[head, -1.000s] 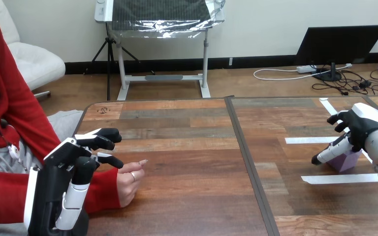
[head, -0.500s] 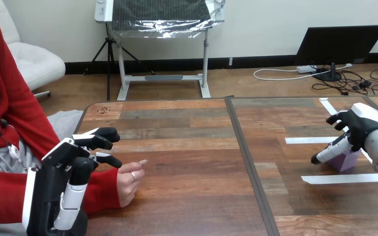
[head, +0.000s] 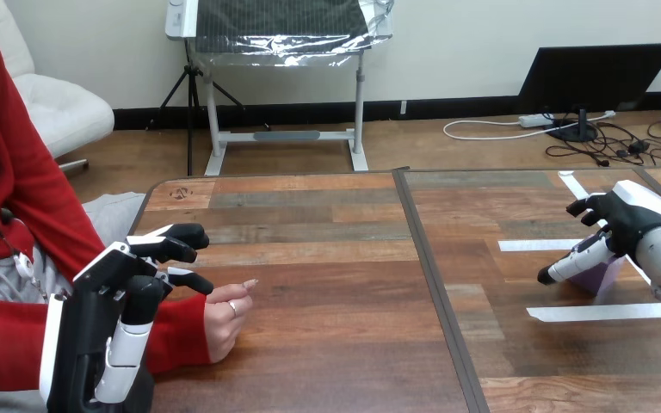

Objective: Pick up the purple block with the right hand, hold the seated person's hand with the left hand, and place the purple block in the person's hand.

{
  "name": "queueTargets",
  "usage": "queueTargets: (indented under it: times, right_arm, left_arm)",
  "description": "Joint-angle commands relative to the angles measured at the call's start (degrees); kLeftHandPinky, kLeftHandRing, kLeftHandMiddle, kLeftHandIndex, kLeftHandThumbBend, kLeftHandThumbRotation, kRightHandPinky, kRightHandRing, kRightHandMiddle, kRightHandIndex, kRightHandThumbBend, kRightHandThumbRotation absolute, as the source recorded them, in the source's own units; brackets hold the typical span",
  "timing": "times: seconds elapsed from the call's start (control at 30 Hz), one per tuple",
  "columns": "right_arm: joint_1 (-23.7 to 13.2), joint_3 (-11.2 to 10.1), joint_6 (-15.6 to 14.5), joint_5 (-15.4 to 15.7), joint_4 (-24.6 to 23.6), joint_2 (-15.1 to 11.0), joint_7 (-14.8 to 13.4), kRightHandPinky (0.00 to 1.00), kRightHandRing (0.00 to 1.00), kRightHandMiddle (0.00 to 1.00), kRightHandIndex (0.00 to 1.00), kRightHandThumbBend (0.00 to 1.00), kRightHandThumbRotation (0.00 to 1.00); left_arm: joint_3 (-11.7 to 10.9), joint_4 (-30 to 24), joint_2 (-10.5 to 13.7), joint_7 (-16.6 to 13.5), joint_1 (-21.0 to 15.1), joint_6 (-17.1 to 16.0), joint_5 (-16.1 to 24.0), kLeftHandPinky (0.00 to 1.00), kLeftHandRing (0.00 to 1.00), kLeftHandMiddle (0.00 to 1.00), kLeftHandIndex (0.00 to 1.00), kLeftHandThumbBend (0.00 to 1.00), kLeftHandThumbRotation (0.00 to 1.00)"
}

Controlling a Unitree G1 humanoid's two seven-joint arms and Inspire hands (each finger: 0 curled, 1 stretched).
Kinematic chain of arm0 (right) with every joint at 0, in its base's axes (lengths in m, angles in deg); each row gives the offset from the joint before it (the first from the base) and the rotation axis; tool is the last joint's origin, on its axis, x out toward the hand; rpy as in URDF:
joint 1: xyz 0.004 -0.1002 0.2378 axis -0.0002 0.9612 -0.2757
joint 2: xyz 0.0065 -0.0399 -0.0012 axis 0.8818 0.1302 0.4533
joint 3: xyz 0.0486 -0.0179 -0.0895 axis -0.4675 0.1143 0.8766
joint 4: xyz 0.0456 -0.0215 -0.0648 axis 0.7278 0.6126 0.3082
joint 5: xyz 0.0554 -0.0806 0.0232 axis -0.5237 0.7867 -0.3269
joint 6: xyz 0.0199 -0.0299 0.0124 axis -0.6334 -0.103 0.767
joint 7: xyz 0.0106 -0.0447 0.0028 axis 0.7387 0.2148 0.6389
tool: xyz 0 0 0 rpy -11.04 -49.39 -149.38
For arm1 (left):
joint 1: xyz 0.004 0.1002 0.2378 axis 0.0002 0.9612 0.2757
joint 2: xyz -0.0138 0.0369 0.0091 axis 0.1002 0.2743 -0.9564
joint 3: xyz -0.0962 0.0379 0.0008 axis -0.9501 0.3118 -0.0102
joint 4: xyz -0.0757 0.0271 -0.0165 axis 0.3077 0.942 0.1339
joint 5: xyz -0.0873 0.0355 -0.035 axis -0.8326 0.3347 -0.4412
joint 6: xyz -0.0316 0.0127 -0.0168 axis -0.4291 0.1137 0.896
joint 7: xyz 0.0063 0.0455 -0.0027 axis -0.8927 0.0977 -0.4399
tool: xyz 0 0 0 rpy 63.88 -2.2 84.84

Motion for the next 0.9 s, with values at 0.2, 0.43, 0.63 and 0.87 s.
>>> queueTargets:
  times: [0.2,0.43,0.63,0.87]
  right_arm:
    - [-1.1,-0.7,1.1,-0.9,-0.1,0.1,0.3,0.74,0.85,0.88,0.85,0.94,0.14]
    - [-1.4,-2.7,1.2,-3.2,-0.2,0.3,1.2,0.71,0.83,0.87,0.85,0.93,0.16]
    - [-1.7,-4.8,1.5,-5.7,-0.5,0.4,2.1,0.68,0.81,0.84,0.85,0.90,0.18]
    - [-2.7,-5.4,2.1,-6.6,-0.9,0.1,3.0,0.65,0.78,0.83,0.83,0.88,0.25]
  left_arm:
    - [1.2,0.6,-1.9,0.3,6.0,-1.6,0.2,0.45,0.68,0.67,0.49,0.85,0.68]
    - [1.3,0.9,-1.8,0.5,5.8,-1.8,-0.2,0.44,0.68,0.66,0.49,0.85,0.66]
    - [1.1,1.1,-1.8,0.4,5.8,-1.9,0.0,0.44,0.68,0.66,0.49,0.85,0.65]
    - [1.0,1.1,-1.9,0.2,5.8,-1.9,0.2,0.44,0.67,0.67,0.49,0.85,0.65]
